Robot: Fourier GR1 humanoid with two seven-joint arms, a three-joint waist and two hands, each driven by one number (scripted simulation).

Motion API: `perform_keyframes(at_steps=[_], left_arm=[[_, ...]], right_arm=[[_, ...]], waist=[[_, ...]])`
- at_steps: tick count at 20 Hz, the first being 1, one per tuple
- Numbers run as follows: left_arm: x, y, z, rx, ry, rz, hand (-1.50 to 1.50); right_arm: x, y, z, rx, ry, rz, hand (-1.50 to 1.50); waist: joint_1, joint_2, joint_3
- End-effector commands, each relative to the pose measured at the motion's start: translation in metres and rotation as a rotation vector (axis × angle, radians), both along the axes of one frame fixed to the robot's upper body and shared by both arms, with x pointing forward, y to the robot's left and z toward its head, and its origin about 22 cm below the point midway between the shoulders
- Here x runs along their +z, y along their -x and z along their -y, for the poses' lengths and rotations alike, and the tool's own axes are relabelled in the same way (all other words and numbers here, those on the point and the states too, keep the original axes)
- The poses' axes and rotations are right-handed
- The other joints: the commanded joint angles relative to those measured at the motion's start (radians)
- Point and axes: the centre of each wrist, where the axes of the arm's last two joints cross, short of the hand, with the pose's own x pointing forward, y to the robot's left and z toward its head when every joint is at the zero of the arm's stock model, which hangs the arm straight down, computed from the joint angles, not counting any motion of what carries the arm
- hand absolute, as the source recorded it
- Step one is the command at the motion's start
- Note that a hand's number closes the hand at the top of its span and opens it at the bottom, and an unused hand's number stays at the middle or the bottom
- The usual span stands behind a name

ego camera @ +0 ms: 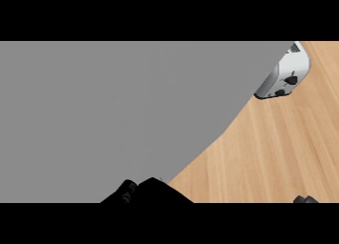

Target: Pick up the wine, place it into the cabinet and close the cabinet

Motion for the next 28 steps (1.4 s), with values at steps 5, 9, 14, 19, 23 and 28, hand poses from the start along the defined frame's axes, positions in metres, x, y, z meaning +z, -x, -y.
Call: perform_keyframes(at_steps=[5, 9, 14, 19, 23, 28], left_arm=[[0.034, -0.005, -0.035, -0.086, -0.015, 0.01, 1.5], [0.025, -0.008, -0.061, -0.059, 0.004, 0.028, 1.5], [0.021, -0.013, -0.079, -0.062, -0.002, 0.031, 1.5], [0.035, -0.014, -0.073, -0.063, -0.021, 0.018, 1.5], [0.033, -0.019, -0.083, -0.053, 0.008, 0.047, 1.5], [0.036, -0.017, -0.084, -0.045, 0.002, 0.048, 1.5]], right_arm=[[-0.001, -0.056, -0.064, -0.17, -0.001, 0.068, 1.5], [0.012, -0.095, -0.078, -0.24, 0.007, 0.046, 1.5], [0.005, -0.139, -0.093, -0.314, 0.019, -0.005, 1.5], [-0.013, -0.19, -0.08, -0.414, -0.007, -0.021, 1.5], [-0.029, -0.215, -0.063, -0.465, 0.062, -0.021, 1.5], [-0.05, -0.234, -0.029, -0.509, 0.09, -0.01, 1.5]], waist=[[0.025, 0.009, 0.0], [0.027, 0.013, -0.001], [0.031, 0.02, -0.001], [0.024, 0.021, 0.001], [0.024, 0.03, -0.001], [0.012, 0.032, 0.001]])
